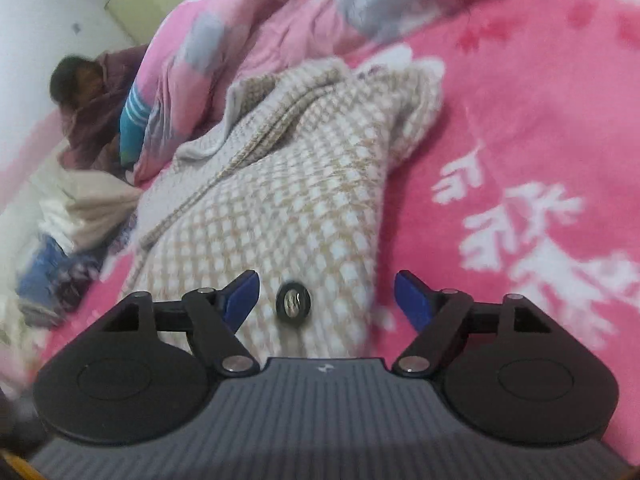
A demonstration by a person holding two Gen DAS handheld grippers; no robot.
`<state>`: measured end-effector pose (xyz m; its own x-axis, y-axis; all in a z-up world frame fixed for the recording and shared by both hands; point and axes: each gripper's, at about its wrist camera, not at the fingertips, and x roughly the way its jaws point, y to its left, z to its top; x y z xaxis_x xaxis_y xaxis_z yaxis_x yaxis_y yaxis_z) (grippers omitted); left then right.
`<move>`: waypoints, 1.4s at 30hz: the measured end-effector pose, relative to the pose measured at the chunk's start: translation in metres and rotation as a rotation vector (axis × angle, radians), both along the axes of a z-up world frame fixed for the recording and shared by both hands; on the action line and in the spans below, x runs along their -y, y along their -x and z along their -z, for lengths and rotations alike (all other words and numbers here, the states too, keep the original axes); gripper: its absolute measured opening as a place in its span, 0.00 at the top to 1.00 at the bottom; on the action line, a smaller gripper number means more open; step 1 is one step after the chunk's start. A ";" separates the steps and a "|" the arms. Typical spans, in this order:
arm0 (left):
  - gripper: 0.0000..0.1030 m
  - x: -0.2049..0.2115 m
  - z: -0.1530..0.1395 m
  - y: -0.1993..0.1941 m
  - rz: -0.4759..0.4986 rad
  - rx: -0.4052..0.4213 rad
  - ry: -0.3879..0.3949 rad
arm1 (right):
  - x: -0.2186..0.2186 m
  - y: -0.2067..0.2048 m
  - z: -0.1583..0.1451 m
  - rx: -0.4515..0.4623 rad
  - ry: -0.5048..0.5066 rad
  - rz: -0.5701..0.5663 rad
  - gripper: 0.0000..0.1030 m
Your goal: Fold clothes
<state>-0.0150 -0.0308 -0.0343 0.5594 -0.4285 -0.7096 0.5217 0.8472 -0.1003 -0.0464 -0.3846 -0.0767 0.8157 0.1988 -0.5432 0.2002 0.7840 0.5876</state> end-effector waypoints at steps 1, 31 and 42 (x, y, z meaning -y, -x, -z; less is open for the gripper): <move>0.39 -0.001 0.000 0.000 -0.004 -0.013 0.009 | 0.002 -0.006 0.004 0.011 -0.037 -0.014 0.34; 0.51 -0.016 -0.006 -0.008 -0.030 -0.006 0.004 | 0.075 0.171 -0.020 0.396 -0.383 0.319 0.92; 0.51 -0.015 -0.016 -0.023 -0.055 0.090 0.006 | 0.116 0.225 -0.007 0.195 -0.299 0.688 0.45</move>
